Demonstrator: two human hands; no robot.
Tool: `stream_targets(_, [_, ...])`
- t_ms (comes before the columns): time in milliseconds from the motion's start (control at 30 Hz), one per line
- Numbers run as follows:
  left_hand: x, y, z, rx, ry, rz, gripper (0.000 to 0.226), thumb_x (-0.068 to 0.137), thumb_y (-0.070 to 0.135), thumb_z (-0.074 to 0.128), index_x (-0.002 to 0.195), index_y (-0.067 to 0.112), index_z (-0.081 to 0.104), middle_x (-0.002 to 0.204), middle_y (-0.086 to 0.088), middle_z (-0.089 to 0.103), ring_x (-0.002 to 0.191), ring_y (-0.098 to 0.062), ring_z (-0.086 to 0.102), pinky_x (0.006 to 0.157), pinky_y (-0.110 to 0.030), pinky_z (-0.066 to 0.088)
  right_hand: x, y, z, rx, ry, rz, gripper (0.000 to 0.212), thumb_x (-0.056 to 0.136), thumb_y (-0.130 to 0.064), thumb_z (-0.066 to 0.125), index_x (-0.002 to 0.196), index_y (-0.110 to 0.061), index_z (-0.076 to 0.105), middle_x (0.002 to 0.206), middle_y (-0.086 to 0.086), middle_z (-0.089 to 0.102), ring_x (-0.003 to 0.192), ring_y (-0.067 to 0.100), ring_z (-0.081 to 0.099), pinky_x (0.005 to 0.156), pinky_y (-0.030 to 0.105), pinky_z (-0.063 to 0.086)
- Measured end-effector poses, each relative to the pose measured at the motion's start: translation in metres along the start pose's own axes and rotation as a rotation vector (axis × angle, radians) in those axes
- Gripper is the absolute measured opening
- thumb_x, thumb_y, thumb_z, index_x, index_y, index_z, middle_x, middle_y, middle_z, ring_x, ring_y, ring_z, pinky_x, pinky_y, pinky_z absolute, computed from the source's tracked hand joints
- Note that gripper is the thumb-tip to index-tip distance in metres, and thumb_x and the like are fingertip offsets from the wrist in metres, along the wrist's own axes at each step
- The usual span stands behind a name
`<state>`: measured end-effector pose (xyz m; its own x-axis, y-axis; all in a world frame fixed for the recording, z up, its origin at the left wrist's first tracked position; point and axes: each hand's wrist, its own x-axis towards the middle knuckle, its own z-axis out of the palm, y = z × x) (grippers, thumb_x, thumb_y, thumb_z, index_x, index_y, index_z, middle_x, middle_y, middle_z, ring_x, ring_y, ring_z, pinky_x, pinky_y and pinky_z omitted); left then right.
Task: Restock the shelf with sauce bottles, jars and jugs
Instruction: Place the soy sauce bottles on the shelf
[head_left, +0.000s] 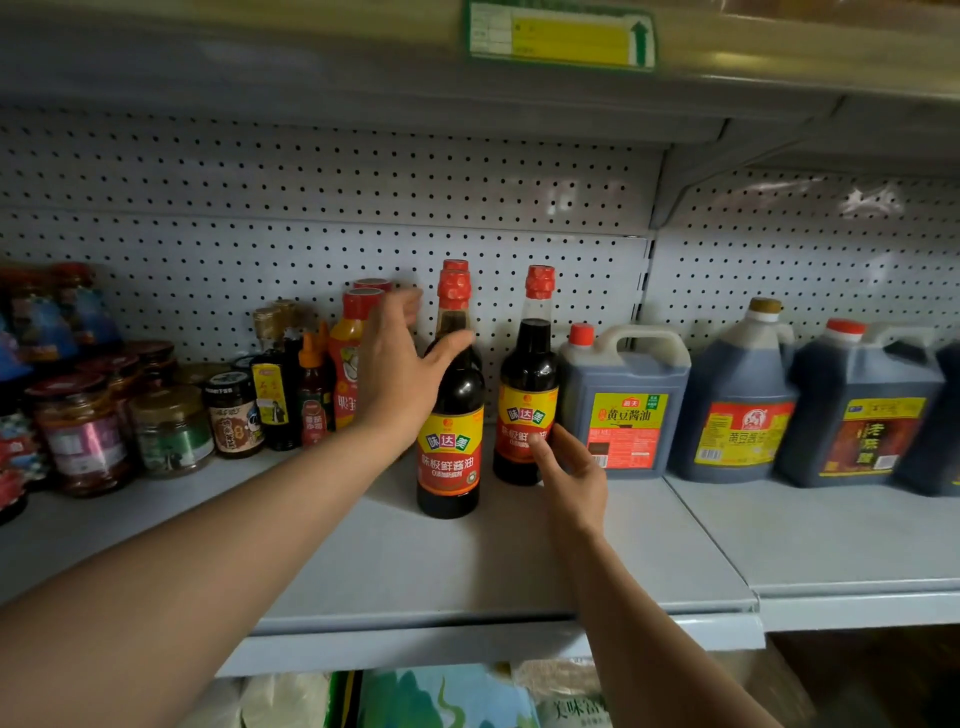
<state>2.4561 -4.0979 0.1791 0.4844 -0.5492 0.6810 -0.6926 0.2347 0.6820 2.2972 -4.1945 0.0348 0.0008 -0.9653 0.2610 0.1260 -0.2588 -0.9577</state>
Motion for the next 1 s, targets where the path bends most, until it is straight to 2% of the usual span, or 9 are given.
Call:
stream_targets(67, [-0.006, 0.020, 0.006, -0.001, -0.004, 0.165, 0.053, 0.085, 0.040, 0.072, 0.126, 0.015, 0.051, 0.116, 0.001, 0.058, 0.100, -0.010, 0.057, 0.083, -0.019, 0.050, 0.000, 0.001, 0.000, 0.011, 0.001, -0.004, 0.048, 0.086, -0.035, 0.078, 0.131, -0.020, 0.067, 0.118, -0.008, 0.073, 0.109, 0.003, 0.067, 0.100, 0.032, 0.054])
stream_targets(133, [-0.005, 0.032, 0.022, -0.026, -0.131, 0.173, 0.045, 0.089, 0.036, 0.068, 0.124, 0.013, 0.054, 0.115, -0.001, 0.061, 0.099, -0.009, 0.059, 0.081, -0.016, 0.051, 0.001, 0.001, 0.001, 0.025, 0.002, 0.003, 0.049, 0.087, -0.035, 0.078, 0.131, -0.019, 0.067, 0.120, -0.006, 0.073, 0.109, 0.002, 0.066, 0.100, 0.031, 0.053])
stream_targets(267, [0.019, 0.038, 0.069, -0.014, -0.290, -0.046, 0.064, 0.094, 0.046, 0.060, 0.145, 0.013, 0.041, 0.146, -0.010, 0.048, 0.131, -0.023, 0.048, 0.104, -0.034, 0.042, 0.003, 0.002, -0.001, 0.019, -0.012, 0.001, 0.051, 0.088, -0.038, 0.076, 0.134, -0.018, 0.065, 0.124, -0.006, 0.071, 0.112, 0.003, 0.065, 0.101, 0.029, 0.052])
stream_targets(367, [0.043, 0.043, 0.094, -0.039, -0.328, -0.271, 0.075, 0.094, 0.054, 0.054, 0.153, 0.015, 0.028, 0.154, -0.009, 0.037, 0.137, -0.028, 0.041, 0.103, -0.036, 0.038, 0.005, 0.005, -0.002, 0.002, -0.023, 0.000, 0.054, 0.088, -0.041, 0.075, 0.136, -0.018, 0.063, 0.128, -0.005, 0.069, 0.117, 0.007, 0.063, 0.103, 0.031, 0.051])
stream_targets(467, [0.060, 0.040, 0.113, -0.023, -0.381, -0.372, 0.068, 0.095, 0.053, 0.053, 0.147, 0.012, 0.037, 0.149, -0.010, 0.043, 0.131, -0.030, 0.045, 0.091, -0.035, 0.041, 0.008, 0.008, -0.003, -0.021, -0.030, -0.003, 0.055, 0.087, -0.044, 0.075, 0.136, -0.021, 0.063, 0.129, -0.006, 0.068, 0.119, 0.006, 0.062, 0.105, 0.036, 0.051])
stream_targets(567, [0.063, 0.032, 0.123, 0.081, -0.373, -0.322, 0.048, 0.097, 0.045, 0.056, 0.131, 0.011, 0.053, 0.133, -0.008, 0.055, 0.117, -0.028, 0.053, 0.080, -0.031, 0.038, 0.008, 0.010, -0.002, -0.021, -0.036, 0.014, 0.056, 0.086, -0.046, 0.075, 0.135, -0.023, 0.063, 0.130, -0.009, 0.068, 0.120, 0.004, 0.061, 0.106, 0.037, 0.051])
stream_targets(733, [0.062, 0.030, 0.121, 0.107, -0.313, -0.302, 0.037, 0.095, 0.036, 0.062, 0.120, 0.011, 0.054, 0.124, -0.010, 0.058, 0.102, -0.025, 0.054, 0.079, -0.032, 0.042, 0.009, 0.011, 0.000, -0.013, -0.061, 0.036, 0.063, 0.083, -0.051, 0.076, 0.137, -0.023, 0.061, 0.134, -0.007, 0.065, 0.124, 0.006, 0.059, 0.108, 0.039, 0.049])
stream_targets(800, [0.062, 0.032, 0.119, 0.124, -0.304, -0.309, 0.036, 0.095, 0.034, 0.062, 0.120, 0.009, 0.053, 0.122, -0.012, 0.057, 0.103, -0.027, 0.055, 0.078, -0.033, 0.042, 0.008, 0.011, 0.001, -0.015, -0.073, 0.032, 0.069, 0.080, -0.057, 0.076, 0.138, -0.023, 0.061, 0.134, -0.008, 0.065, 0.125, 0.005, 0.059, 0.109, 0.040, 0.048])
stream_targets(1000, [0.061, 0.037, 0.114, 0.201, -0.295, -0.310, 0.037, 0.097, 0.030, 0.059, 0.124, 0.006, 0.050, 0.125, -0.013, 0.057, 0.113, -0.032, 0.056, 0.083, -0.035, 0.045, 0.007, 0.009, -0.001, -0.029, -0.125, 0.020, 0.064, 0.084, -0.052, 0.074, 0.138, -0.023, 0.060, 0.135, -0.008, 0.065, 0.124, 0.005, 0.059, 0.108, 0.039, 0.049])
